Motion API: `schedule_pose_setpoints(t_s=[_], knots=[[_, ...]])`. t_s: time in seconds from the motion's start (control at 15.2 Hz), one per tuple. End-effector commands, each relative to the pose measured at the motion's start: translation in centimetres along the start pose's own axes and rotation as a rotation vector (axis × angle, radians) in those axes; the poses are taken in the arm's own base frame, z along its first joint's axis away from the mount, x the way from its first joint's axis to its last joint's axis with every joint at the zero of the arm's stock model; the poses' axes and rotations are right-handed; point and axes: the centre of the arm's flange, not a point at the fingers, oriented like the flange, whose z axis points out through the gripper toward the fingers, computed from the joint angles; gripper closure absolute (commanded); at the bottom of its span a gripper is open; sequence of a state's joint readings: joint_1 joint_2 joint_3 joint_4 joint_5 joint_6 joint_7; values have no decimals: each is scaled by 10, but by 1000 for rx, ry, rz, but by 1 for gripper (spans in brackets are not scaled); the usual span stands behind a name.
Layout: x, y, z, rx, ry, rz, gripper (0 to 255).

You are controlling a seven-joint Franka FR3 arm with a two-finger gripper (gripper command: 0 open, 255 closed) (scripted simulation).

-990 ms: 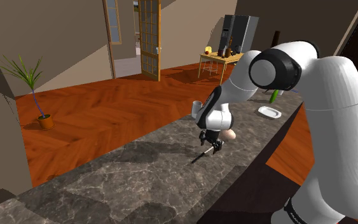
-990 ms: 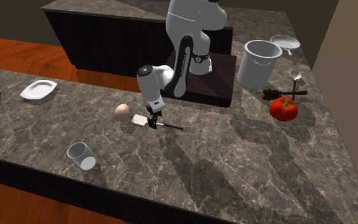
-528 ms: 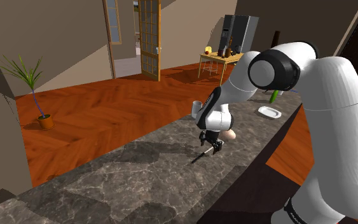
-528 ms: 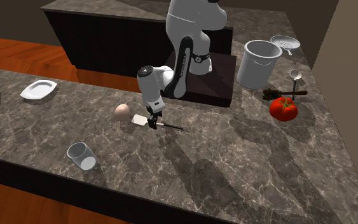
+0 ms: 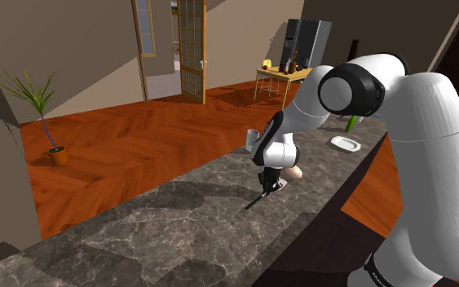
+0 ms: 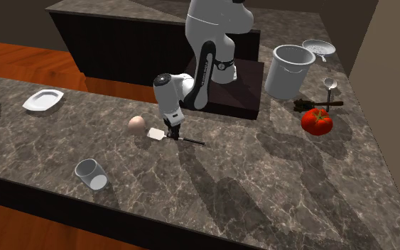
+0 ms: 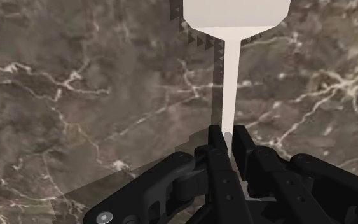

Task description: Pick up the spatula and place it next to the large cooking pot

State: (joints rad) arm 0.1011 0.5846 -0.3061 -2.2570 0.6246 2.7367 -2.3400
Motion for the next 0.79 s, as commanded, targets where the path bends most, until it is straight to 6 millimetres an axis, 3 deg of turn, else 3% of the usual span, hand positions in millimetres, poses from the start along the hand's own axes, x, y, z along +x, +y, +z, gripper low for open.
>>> schedule_pose_setpoints(t_s=[0.0, 0.73], knots=[[0, 0, 0, 0, 0, 0, 255], [3, 0, -53, 0, 0, 0, 255]])
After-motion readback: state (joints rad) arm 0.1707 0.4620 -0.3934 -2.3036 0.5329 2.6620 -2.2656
